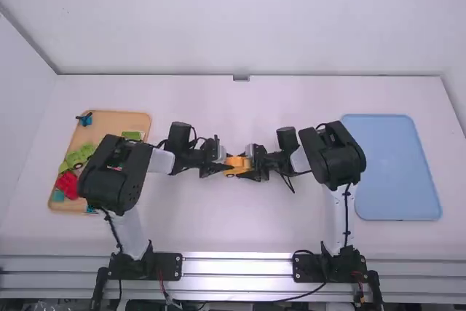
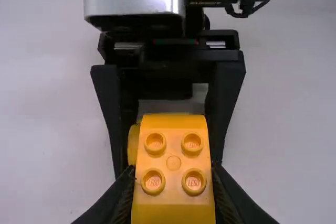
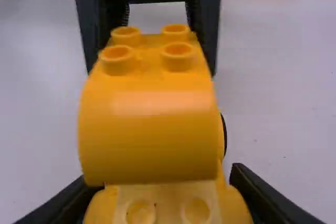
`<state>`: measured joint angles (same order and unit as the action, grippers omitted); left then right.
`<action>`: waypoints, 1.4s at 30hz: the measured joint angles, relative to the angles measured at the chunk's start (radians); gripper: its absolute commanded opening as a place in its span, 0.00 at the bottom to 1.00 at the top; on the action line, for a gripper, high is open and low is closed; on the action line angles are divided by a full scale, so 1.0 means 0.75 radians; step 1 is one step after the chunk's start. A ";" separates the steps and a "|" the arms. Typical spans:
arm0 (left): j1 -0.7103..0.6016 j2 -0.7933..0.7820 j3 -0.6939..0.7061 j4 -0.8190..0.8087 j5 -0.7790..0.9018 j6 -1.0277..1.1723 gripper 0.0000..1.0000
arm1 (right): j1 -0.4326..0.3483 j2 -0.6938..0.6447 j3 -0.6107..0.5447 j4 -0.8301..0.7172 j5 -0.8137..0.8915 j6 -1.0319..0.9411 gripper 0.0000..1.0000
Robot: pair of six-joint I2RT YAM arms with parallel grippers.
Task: Assemble lego blocks to make yellow taxi
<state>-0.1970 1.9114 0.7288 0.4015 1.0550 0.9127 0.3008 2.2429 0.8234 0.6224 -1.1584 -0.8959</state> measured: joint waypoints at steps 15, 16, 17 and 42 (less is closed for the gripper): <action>-0.021 0.070 0.057 -0.037 0.031 -0.006 0.16 | 0.001 0.000 0.000 0.004 0.003 0.004 0.55; -0.021 0.070 0.057 -0.040 0.031 -0.006 0.17 | 0.001 0.000 0.000 0.003 0.003 0.004 0.55; -0.021 0.070 0.058 -0.047 0.035 -0.006 0.17 | 0.001 0.000 0.000 0.003 0.004 0.003 0.55; -0.081 0.032 0.093 -0.132 -0.141 0.029 0.07 | -0.016 0.000 0.001 0.007 0.012 0.009 0.56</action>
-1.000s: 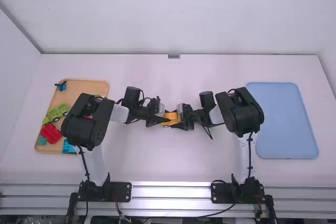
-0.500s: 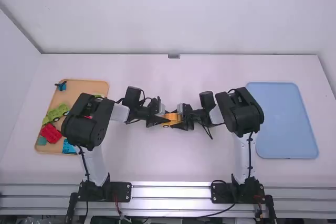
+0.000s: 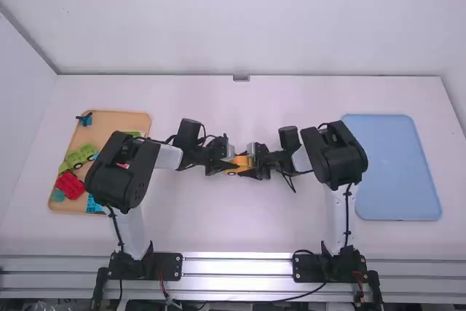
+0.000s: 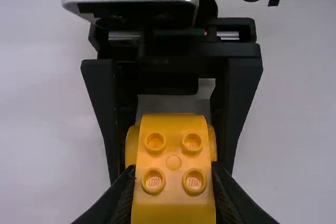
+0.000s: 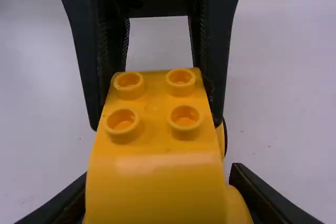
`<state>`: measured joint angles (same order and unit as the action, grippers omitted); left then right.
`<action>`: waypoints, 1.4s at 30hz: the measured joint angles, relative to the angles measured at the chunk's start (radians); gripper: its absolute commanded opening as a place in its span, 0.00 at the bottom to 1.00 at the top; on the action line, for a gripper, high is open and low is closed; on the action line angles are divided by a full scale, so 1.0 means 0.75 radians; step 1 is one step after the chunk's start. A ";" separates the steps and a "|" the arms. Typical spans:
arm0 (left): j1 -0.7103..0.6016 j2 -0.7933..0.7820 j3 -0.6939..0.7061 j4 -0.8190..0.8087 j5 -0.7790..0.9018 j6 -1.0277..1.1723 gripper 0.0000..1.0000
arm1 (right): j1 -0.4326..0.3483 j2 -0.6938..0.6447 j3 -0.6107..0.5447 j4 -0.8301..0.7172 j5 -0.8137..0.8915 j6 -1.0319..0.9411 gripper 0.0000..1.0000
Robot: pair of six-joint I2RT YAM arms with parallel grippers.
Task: Assemble lego blocks to make yellow taxi
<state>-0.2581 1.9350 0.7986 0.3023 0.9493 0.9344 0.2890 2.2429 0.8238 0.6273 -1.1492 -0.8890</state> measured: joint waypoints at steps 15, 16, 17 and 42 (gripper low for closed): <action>-0.009 -0.003 -0.001 0.052 -0.057 -0.080 0.08 | -0.004 0.000 0.011 0.002 0.018 0.005 0.56; -0.009 -0.003 -0.001 0.052 -0.057 -0.081 0.08 | -0.004 0.000 0.011 0.002 0.018 0.005 0.56; -0.009 -0.003 -0.001 0.051 -0.058 -0.081 0.08 | -0.005 0.000 0.011 0.003 0.018 0.004 0.56; -0.010 -0.005 0.105 -0.275 -0.056 0.027 0.02 | 0.002 0.000 -0.006 -0.004 -0.012 -0.057 0.46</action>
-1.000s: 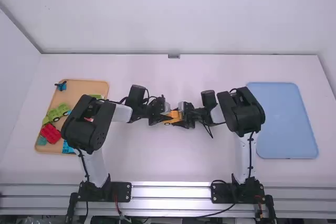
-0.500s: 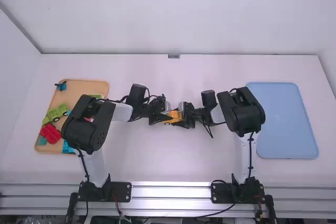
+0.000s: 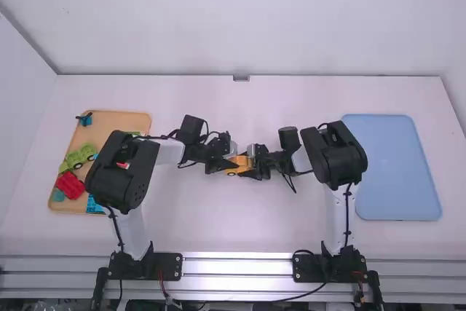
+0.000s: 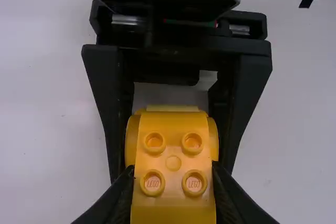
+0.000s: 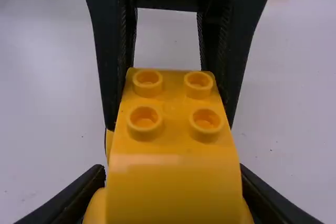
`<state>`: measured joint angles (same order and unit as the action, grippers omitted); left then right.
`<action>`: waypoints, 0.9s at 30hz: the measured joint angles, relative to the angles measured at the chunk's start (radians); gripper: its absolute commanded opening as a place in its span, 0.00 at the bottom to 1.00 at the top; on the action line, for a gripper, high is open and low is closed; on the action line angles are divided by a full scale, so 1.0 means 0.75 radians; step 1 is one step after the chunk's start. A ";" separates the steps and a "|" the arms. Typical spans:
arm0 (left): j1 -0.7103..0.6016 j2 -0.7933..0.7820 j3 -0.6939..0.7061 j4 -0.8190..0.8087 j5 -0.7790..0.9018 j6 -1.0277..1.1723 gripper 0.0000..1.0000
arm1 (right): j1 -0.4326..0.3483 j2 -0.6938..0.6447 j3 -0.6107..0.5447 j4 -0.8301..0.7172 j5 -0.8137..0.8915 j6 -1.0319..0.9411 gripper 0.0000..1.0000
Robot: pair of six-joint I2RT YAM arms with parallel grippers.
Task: Assemble lego blocks to make yellow taxi
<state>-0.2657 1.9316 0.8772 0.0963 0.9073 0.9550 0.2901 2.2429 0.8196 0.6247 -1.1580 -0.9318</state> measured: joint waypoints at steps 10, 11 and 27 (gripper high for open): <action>0.002 -0.009 -0.124 0.245 0.020 -0.063 0.05 | 0.005 0.000 -0.005 -0.002 -0.012 0.028 0.46; 0.002 -0.009 -0.133 0.264 0.021 -0.073 0.06 | 0.005 0.000 -0.005 -0.003 -0.013 0.028 0.46; 0.011 -0.010 -0.136 0.269 0.025 -0.092 0.41 | 0.008 0.000 -0.005 -0.005 -0.012 0.027 0.46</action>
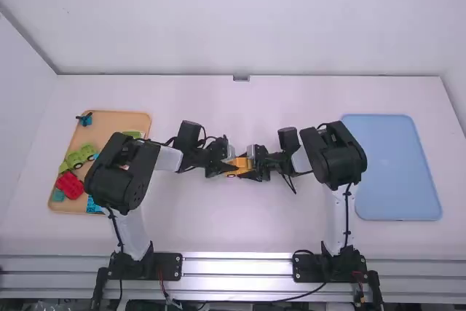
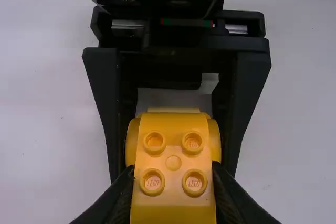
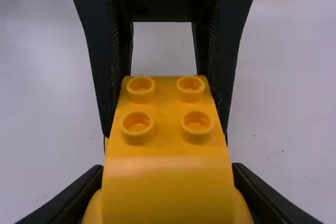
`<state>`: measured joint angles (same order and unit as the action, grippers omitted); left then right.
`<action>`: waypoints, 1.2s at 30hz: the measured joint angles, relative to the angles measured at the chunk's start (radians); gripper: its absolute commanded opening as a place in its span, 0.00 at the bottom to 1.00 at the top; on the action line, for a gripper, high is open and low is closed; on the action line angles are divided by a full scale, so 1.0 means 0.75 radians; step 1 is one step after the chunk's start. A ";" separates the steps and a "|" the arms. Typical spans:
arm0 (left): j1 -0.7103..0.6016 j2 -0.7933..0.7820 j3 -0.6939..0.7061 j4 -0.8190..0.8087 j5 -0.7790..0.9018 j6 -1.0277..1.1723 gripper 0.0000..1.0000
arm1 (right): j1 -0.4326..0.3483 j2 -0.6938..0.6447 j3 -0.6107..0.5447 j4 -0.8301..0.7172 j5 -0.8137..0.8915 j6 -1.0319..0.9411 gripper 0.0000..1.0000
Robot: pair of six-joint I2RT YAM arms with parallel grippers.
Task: Assemble lego blocks to make yellow taxi
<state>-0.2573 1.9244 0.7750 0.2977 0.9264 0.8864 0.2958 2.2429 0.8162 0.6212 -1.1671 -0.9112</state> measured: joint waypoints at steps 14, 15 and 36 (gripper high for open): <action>0.140 0.012 -0.001 -0.055 0.069 0.001 0.79 | 0.009 0.000 0.003 0.006 0.014 0.006 0.47; 0.169 0.000 -0.002 -0.069 0.082 0.005 0.99 | 0.006 0.000 0.003 0.006 0.013 0.008 0.47; 0.325 -0.225 -0.002 -0.298 -0.117 -0.006 0.99 | -0.452 -0.385 0.002 -0.370 0.424 0.181 0.40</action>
<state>-0.0135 1.7557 0.7738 0.0746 0.8387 0.8822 -0.0433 1.9545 0.8177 0.3435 -0.8490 -0.7753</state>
